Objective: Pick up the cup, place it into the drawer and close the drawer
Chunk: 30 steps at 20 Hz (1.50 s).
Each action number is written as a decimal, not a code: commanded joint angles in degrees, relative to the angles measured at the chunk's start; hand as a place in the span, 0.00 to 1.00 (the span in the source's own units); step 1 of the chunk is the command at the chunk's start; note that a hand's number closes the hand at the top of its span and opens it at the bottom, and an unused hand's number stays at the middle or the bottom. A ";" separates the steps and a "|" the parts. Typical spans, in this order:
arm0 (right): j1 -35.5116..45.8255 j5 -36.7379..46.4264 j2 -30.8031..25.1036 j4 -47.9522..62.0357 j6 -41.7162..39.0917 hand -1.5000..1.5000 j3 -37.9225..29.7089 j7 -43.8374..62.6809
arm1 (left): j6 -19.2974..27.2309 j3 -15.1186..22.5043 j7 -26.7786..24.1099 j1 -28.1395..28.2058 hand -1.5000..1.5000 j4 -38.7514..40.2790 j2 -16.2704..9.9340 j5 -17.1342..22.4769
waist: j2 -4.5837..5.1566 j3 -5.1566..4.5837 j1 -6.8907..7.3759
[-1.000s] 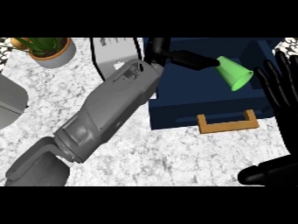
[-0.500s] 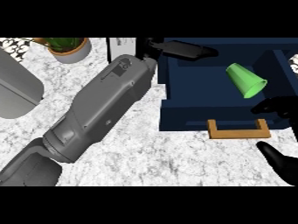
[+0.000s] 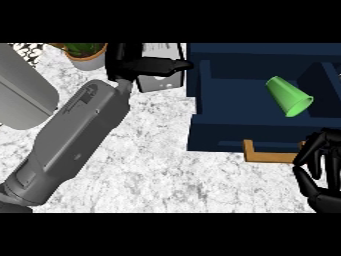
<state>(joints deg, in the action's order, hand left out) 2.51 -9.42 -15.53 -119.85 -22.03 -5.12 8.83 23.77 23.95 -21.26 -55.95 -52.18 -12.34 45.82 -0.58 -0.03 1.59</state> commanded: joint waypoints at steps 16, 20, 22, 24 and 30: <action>3.25 37.75 -6.08 13.40 3.47 1.00 14.06 -13.29 | -7.37 -6.11 4.07 33.88 0.00 -32.88 -18.03 2.67 | 0.41 0.06 0.24; 6.67 45.61 -3.58 26.28 10.10 1.00 17.08 -18.61 | -13.95 -9.24 1.18 41.36 0.00 -33.52 -20.69 3.74 | 0.69 0.06 0.29; 9.08 47.25 -1.97 29.20 10.67 1.00 18.34 -19.16 | -15.23 -11.70 2.49 40.67 0.00 -31.18 -20.16 3.70 | 0.69 0.04 -0.87; 12.08 48.89 0.22 35.17 12.52 0.00 18.49 -18.85 | -16.60 -13.43 2.66 44.76 0.00 -34.50 -22.19 4.33 | 0.66 0.04 -0.44; 16.72 55.08 0.77 46.99 14.77 0.00 18.93 -20.76 | -22.16 -16.70 0.35 50.01 0.00 -34.79 -21.82 3.13 | 0.64 0.04 -0.64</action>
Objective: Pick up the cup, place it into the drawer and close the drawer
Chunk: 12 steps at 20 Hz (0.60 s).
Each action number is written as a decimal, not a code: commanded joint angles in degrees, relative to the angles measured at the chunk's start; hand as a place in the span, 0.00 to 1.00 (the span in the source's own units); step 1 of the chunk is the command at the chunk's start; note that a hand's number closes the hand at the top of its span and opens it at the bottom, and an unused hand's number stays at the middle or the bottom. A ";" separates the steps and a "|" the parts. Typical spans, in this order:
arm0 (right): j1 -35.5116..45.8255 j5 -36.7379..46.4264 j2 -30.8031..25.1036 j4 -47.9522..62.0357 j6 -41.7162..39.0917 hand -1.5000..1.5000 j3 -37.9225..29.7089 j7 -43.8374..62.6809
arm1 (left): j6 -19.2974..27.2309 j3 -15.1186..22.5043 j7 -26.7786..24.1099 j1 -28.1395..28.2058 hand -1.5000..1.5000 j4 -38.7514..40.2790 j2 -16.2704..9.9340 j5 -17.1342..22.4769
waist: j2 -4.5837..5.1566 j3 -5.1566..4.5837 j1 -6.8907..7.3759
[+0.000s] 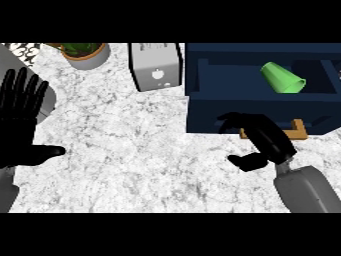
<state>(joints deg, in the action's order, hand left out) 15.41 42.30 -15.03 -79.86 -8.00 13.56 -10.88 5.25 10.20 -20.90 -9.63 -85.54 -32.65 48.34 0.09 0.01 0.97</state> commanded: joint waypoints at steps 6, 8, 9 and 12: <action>11.15 3.85 1.46 23.52 2.81 0.00 -4.18 -8.00 | -6.28 -4.96 -1.19 5.24 0.00 0.23 1.89 -3.10 | 0.01 0.01 -0.39; 14.25 3.98 2.78 30.28 5.39 0.00 -5.93 -10.02 | -6.24 -6.64 1.99 5.52 0.00 -1.38 1.54 -1.10 | 0.04 0.02 -0.23; 18.07 5.30 5.36 35.77 7.92 0.00 -5.77 -9.39 | -8.74 -6.88 1.54 2.36 0.00 2.44 1.27 -0.85 | 0.22 0.03 -0.03; 19.85 4.09 3.91 42.60 8.62 0.00 -8.49 -14.61 | -10.08 -8.63 1.21 7.20 0.00 -1.07 0.70 -0.96 | 0.24 0.05 0.42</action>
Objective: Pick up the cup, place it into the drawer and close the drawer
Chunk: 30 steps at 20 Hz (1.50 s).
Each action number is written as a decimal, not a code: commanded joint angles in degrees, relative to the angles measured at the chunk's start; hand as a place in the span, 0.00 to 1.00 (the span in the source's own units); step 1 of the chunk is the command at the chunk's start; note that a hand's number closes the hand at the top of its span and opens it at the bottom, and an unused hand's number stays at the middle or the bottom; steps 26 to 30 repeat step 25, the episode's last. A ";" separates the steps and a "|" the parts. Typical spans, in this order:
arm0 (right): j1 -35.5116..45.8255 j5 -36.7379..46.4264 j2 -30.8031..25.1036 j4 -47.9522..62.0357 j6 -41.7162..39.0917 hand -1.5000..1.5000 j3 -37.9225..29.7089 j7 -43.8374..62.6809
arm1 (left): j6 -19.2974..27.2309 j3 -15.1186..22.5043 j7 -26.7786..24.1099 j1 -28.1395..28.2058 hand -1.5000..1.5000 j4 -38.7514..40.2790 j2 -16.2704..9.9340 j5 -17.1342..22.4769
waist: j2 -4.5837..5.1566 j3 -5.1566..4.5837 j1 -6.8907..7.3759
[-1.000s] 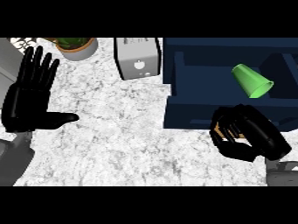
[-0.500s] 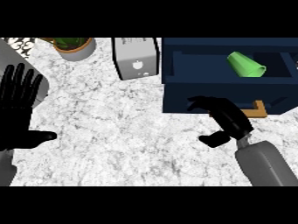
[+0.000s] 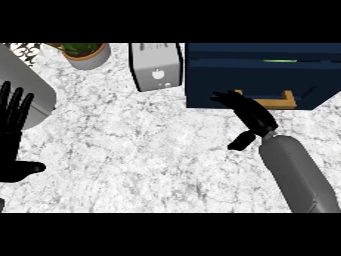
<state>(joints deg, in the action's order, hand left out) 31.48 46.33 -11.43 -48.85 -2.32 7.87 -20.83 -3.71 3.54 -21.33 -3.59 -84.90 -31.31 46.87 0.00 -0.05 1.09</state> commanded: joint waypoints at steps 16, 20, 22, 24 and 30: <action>25.85 -1.87 -6.15 35.98 -1.14 0.00 -10.83 -9.73 | -4.86 -1.39 0.82 -4.39 0.00 3.75 2.05 -2.25 | 2.04 0.20 3.32; 25.99 -2.17 -9.16 37.28 -2.08 0.00 -11.29 -12.22 | -7.33 -1.87 -1.70 -3.26 0.00 6.89 1.85 -3.55 | 2.48 0.18 3.96; 25.43 -1.63 -8.11 38.09 -0.86 0.00 -10.79 -12.70 | -5.51 -0.16 -1.17 -4.55 0.00 6.96 4.13 -4.44 | 2.29 0.20 3.35; 26.12 -2.37 -9.89 38.55 -1.29 0.00 -11.75 -12.60 | -4.92 -1.43 -0.39 -4.61 0.00 5.93 2.51 -4.31 | 2.25 0.25 4.02; 24.45 -1.58 -9.86 38.48 0.51 0.00 -11.00 -14.82 | -4.46 -1.60 0.24 -4.42 0.00 5.38 2.75 -3.70 | 2.22 0.29 4.09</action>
